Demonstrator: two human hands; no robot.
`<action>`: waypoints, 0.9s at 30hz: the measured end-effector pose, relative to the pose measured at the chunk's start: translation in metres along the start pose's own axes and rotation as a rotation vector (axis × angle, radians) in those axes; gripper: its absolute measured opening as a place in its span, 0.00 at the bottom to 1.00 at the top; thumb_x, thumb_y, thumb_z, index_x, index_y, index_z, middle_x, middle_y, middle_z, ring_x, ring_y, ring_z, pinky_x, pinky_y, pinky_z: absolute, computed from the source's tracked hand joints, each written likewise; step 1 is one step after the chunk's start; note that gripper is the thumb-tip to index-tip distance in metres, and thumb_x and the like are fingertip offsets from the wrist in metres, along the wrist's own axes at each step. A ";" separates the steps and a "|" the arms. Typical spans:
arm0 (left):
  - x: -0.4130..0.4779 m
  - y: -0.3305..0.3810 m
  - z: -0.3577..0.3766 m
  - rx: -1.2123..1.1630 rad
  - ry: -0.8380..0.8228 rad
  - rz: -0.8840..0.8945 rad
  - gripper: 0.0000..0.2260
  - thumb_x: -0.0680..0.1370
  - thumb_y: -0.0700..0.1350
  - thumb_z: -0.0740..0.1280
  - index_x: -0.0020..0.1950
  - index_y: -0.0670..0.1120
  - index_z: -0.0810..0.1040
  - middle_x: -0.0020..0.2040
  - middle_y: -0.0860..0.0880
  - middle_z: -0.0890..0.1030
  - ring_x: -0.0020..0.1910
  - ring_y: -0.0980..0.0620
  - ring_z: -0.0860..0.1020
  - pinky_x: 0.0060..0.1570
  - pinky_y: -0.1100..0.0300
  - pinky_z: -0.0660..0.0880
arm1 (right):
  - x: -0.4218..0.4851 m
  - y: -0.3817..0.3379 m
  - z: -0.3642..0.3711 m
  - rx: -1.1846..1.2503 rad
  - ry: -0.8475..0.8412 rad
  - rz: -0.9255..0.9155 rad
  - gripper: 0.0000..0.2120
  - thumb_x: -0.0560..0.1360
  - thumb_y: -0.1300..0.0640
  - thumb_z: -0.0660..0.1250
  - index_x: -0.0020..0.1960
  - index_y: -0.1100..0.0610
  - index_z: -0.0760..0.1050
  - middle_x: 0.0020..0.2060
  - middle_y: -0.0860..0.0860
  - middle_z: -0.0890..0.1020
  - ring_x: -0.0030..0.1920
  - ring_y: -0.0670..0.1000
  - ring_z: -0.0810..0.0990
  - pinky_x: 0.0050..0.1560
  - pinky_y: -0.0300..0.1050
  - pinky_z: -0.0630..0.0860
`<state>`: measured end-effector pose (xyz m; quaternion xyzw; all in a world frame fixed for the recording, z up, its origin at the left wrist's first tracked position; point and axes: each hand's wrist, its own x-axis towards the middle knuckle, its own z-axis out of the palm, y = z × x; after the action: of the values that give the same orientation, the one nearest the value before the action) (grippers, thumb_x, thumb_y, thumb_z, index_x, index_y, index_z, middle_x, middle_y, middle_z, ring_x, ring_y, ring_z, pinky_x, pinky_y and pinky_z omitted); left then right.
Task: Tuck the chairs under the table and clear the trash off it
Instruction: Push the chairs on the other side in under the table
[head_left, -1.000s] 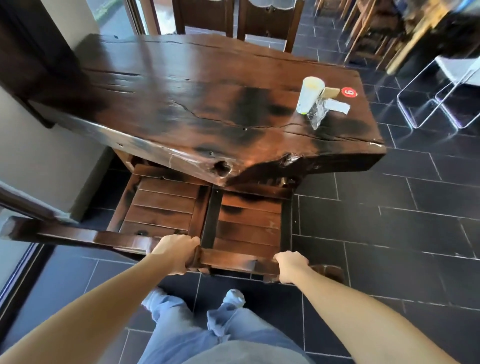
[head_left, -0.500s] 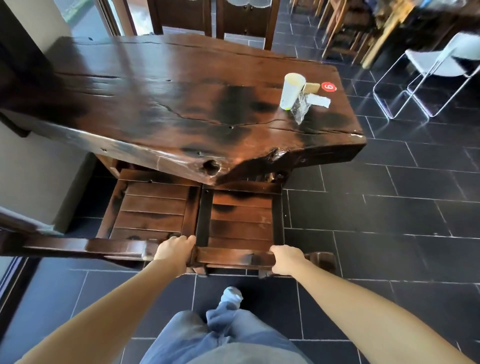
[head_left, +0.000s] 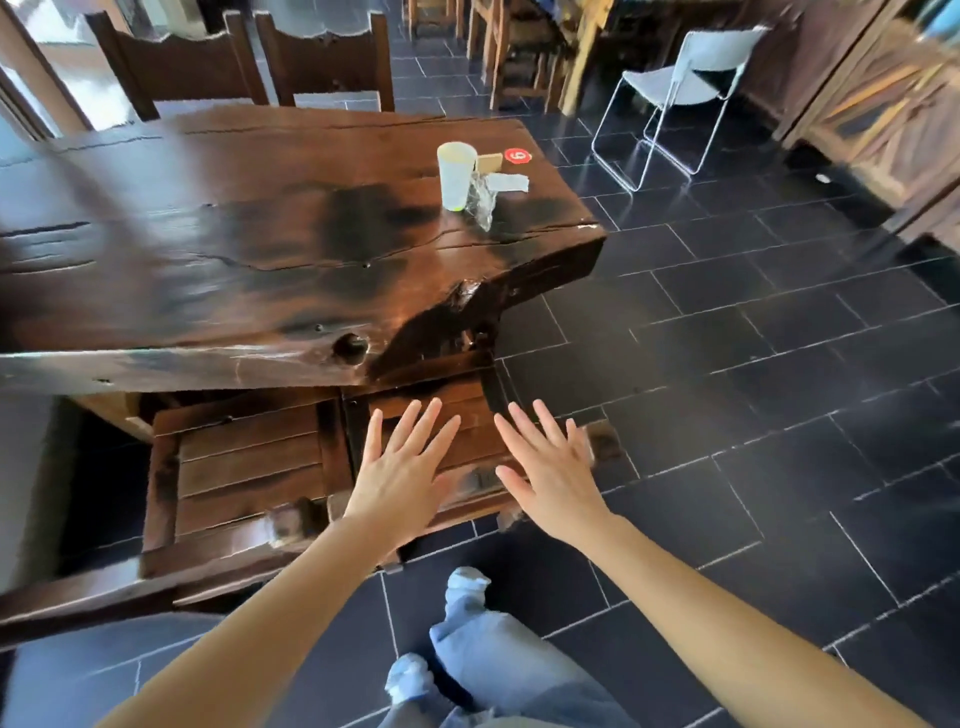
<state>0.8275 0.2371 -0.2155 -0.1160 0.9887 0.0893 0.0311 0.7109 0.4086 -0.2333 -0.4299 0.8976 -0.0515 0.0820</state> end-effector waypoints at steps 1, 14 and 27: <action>0.004 0.010 -0.006 -0.002 0.043 0.037 0.28 0.79 0.59 0.51 0.76 0.55 0.44 0.77 0.51 0.42 0.76 0.49 0.38 0.69 0.45 0.30 | -0.010 0.004 -0.007 -0.001 0.044 0.038 0.28 0.79 0.41 0.47 0.77 0.48 0.50 0.78 0.48 0.51 0.78 0.54 0.44 0.73 0.62 0.43; 0.079 0.184 -0.028 -0.005 0.129 0.314 0.29 0.77 0.60 0.42 0.77 0.53 0.44 0.78 0.51 0.45 0.75 0.47 0.38 0.68 0.45 0.31 | -0.100 0.139 -0.053 0.020 0.150 0.380 0.32 0.76 0.36 0.41 0.77 0.43 0.40 0.77 0.46 0.41 0.76 0.51 0.34 0.72 0.60 0.37; 0.264 0.371 -0.002 0.030 0.175 0.352 0.29 0.78 0.62 0.46 0.76 0.51 0.46 0.78 0.49 0.49 0.76 0.46 0.45 0.70 0.42 0.39 | -0.074 0.376 -0.120 -0.061 0.163 0.414 0.32 0.77 0.34 0.41 0.76 0.43 0.36 0.77 0.46 0.37 0.76 0.53 0.32 0.70 0.58 0.33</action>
<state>0.4839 0.5324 -0.1730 0.0519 0.9939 0.0683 -0.0694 0.4469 0.7038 -0.1690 -0.2330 0.9716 -0.0410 0.0052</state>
